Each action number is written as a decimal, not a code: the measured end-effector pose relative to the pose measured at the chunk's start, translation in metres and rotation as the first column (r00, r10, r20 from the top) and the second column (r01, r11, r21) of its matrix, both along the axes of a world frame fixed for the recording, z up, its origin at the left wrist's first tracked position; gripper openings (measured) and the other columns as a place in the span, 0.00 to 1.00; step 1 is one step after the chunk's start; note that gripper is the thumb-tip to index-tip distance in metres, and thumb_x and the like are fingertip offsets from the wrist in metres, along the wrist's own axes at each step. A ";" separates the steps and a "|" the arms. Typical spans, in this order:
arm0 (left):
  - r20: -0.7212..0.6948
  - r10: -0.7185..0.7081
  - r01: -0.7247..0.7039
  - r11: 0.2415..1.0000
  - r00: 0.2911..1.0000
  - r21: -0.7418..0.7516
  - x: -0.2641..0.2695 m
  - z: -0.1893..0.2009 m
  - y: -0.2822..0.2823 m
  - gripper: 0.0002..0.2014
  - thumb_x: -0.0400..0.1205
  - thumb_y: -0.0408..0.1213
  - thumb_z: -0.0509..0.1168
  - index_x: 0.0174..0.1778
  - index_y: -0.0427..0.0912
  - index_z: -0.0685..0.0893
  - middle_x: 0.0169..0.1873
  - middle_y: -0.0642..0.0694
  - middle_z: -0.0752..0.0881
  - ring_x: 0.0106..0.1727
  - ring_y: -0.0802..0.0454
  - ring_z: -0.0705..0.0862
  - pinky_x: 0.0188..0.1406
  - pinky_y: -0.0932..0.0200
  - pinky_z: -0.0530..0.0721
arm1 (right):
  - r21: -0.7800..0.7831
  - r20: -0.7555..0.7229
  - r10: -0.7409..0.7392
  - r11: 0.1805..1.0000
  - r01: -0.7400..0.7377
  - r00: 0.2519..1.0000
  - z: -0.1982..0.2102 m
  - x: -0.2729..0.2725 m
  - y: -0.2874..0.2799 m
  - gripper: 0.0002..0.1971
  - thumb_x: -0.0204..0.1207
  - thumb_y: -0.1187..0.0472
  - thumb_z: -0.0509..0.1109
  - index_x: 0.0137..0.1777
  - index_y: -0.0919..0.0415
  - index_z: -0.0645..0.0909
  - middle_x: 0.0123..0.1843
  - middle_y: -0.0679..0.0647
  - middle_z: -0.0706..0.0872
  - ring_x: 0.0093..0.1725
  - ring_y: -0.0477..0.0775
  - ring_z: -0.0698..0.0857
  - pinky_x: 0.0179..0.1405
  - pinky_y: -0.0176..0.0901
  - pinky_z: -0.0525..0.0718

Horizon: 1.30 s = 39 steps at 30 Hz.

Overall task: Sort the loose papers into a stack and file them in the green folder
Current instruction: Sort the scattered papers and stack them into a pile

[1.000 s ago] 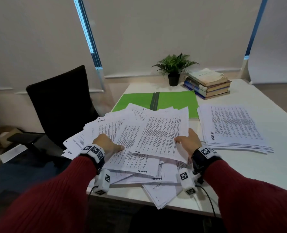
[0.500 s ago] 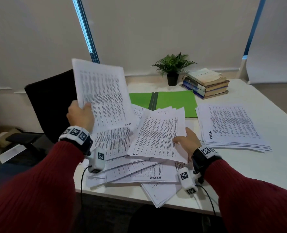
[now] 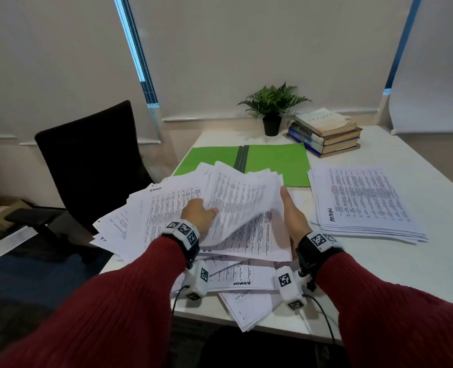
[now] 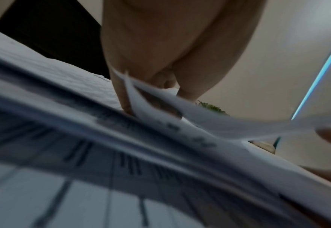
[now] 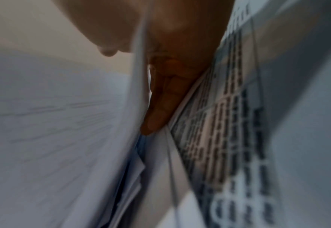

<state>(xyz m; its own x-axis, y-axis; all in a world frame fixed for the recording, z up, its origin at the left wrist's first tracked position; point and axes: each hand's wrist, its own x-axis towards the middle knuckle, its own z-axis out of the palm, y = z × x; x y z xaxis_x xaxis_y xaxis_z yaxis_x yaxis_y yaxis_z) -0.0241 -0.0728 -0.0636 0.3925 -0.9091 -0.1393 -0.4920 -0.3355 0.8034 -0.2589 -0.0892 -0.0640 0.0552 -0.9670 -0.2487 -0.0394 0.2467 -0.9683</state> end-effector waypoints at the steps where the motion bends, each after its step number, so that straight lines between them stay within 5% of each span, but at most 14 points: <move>1: 0.039 -0.012 0.011 1.000 0.999 0.017 -0.004 -0.001 0.000 0.20 0.89 0.44 0.71 0.71 0.34 0.82 0.65 0.38 0.89 0.56 0.39 0.89 0.62 0.47 0.89 | -0.003 -0.023 0.000 1.000 0.000 1.000 -0.003 0.000 -0.003 0.40 0.85 0.29 0.52 0.89 0.54 0.63 0.88 0.55 0.66 0.87 0.60 0.66 0.85 0.57 0.61; 5: 0.154 -0.064 0.052 0.995 0.986 0.084 0.002 0.011 0.008 0.32 0.89 0.52 0.70 0.85 0.40 0.72 0.80 0.40 0.80 0.74 0.38 0.82 0.74 0.47 0.79 | -0.008 -0.182 -0.016 1.000 0.015 0.983 -0.019 -0.004 -0.014 0.26 0.79 0.55 0.77 0.73 0.66 0.79 0.70 0.62 0.86 0.64 0.63 0.86 0.63 0.51 0.83; 8: 0.285 0.068 -0.093 0.993 0.956 0.075 0.041 0.023 0.018 0.33 0.86 0.57 0.71 0.82 0.41 0.76 0.78 0.38 0.82 0.71 0.39 0.84 0.71 0.44 0.82 | -0.012 -0.227 -0.045 0.999 0.043 0.973 -0.026 -0.008 -0.015 0.19 0.77 0.68 0.77 0.67 0.70 0.81 0.63 0.64 0.88 0.56 0.61 0.86 0.55 0.47 0.82; 12: 0.537 0.188 -0.394 0.870 0.822 0.297 0.115 0.020 0.034 0.55 0.67 0.81 0.72 0.72 0.33 0.82 0.76 0.30 0.81 0.73 0.29 0.81 0.72 0.37 0.82 | -0.019 -0.238 -0.050 0.999 0.047 0.970 -0.022 -0.006 -0.013 0.18 0.80 0.68 0.74 0.68 0.67 0.77 0.63 0.61 0.86 0.60 0.62 0.84 0.60 0.50 0.81; 15: 0.350 0.181 -0.298 0.901 0.919 0.316 0.132 0.013 0.048 0.36 0.69 0.67 0.83 0.46 0.32 0.88 0.53 0.34 0.93 0.47 0.39 0.90 0.54 0.49 0.88 | -0.020 -0.261 -0.025 1.000 0.020 0.965 -0.022 -0.001 -0.011 0.24 0.79 0.66 0.73 0.75 0.67 0.75 0.69 0.62 0.85 0.65 0.64 0.84 0.65 0.54 0.83; 19: 0.296 0.198 -0.289 0.907 0.934 0.306 0.122 0.010 0.051 0.33 0.70 0.57 0.86 0.52 0.30 0.85 0.40 0.40 0.88 0.41 0.40 0.86 0.33 0.56 0.81 | -0.025 -0.278 -0.017 1.000 0.010 0.960 -0.022 0.001 -0.009 0.28 0.78 0.64 0.73 0.78 0.66 0.73 0.72 0.62 0.83 0.69 0.65 0.83 0.71 0.59 0.81; 23: 0.326 0.189 -0.245 0.959 0.926 0.140 0.105 0.018 0.047 0.22 0.82 0.43 0.79 0.66 0.33 0.85 0.62 0.41 0.89 0.56 0.38 0.87 0.54 0.52 0.85 | -0.033 -0.268 -0.017 0.999 0.008 0.963 -0.022 -0.001 -0.007 0.24 0.79 0.66 0.72 0.74 0.66 0.75 0.68 0.63 0.85 0.65 0.66 0.85 0.71 0.63 0.81; 25: 0.303 0.292 -0.282 0.956 0.907 -0.078 0.102 0.028 0.046 0.14 0.87 0.40 0.72 0.65 0.37 0.85 0.60 0.40 0.90 0.52 0.38 0.87 0.52 0.50 0.85 | -0.040 -0.230 -0.009 0.999 -0.001 0.973 -0.022 -0.001 -0.008 0.24 0.79 0.68 0.71 0.75 0.64 0.74 0.69 0.63 0.85 0.65 0.65 0.84 0.71 0.62 0.81; 27: 0.214 0.415 -0.346 0.890 0.884 -0.297 0.106 0.048 0.044 0.13 0.89 0.39 0.69 0.66 0.35 0.85 0.58 0.34 0.91 0.50 0.36 0.88 0.47 0.49 0.84 | -0.048 -0.191 -0.007 0.999 -0.002 0.982 -0.024 -0.004 -0.008 0.26 0.81 0.70 0.69 0.78 0.62 0.71 0.70 0.61 0.83 0.66 0.63 0.83 0.69 0.57 0.80; 30: -0.045 0.420 -0.386 0.780 0.906 -0.492 0.116 0.081 0.041 0.15 0.88 0.42 0.71 0.68 0.39 0.88 0.60 0.40 0.93 0.59 0.38 0.92 0.59 0.45 0.91 | -0.113 -0.122 0.013 0.993 -0.027 0.992 -0.024 -0.007 -0.006 0.38 0.82 0.74 0.67 0.88 0.54 0.58 0.72 0.55 0.78 0.65 0.58 0.81 0.62 0.48 0.78; 33: -0.158 0.266 -0.308 0.866 0.951 -0.394 0.107 0.090 0.035 0.14 0.88 0.40 0.74 0.66 0.38 0.90 0.51 0.43 0.94 0.48 0.43 0.93 0.51 0.46 0.93 | -0.163 -0.120 0.048 0.984 -0.068 0.992 -0.027 -0.008 -0.008 0.44 0.82 0.75 0.68 0.89 0.42 0.54 0.81 0.52 0.69 0.60 0.53 0.81 0.57 0.47 0.79; 35: -0.128 0.137 -0.167 0.950 0.982 -0.263 0.087 0.082 0.032 0.14 0.87 0.38 0.75 0.65 0.34 0.91 0.49 0.42 0.94 0.43 0.46 0.91 0.41 0.54 0.89 | -0.155 -0.119 0.068 0.984 -0.086 0.991 -0.028 -0.006 -0.009 0.34 0.81 0.74 0.67 0.80 0.39 0.72 0.85 0.53 0.71 0.65 0.59 0.83 0.60 0.50 0.81; 37: -0.091 0.027 -0.041 0.988 0.995 -0.152 0.064 0.066 0.028 0.13 0.86 0.38 0.76 0.62 0.35 0.92 0.52 0.40 0.94 0.48 0.43 0.93 0.40 0.54 0.90 | -0.135 -0.135 0.063 0.988 -0.081 0.989 -0.023 -0.004 -0.007 0.21 0.85 0.69 0.64 0.68 0.43 0.84 0.81 0.56 0.79 0.68 0.59 0.83 0.63 0.47 0.79; 39: -0.047 -0.046 0.043 0.997 0.998 -0.069 0.045 0.047 0.026 0.10 0.85 0.39 0.77 0.57 0.36 0.92 0.49 0.42 0.94 0.45 0.45 0.92 0.36 0.58 0.87 | -0.102 -0.176 0.050 0.992 -0.068 0.983 -0.014 -0.003 -0.005 0.17 0.91 0.55 0.58 0.72 0.56 0.85 0.80 0.56 0.79 0.74 0.56 0.78 0.69 0.44 0.71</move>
<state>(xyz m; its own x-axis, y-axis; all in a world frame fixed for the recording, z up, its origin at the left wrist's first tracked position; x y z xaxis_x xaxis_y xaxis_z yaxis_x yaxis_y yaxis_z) 0.0205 -0.0472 -0.0165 0.3458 -0.9335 -0.0949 -0.4649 -0.2583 0.8469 -0.2615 -0.0939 -0.0782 0.0782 -0.9849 -0.1543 -0.2202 0.1339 -0.9662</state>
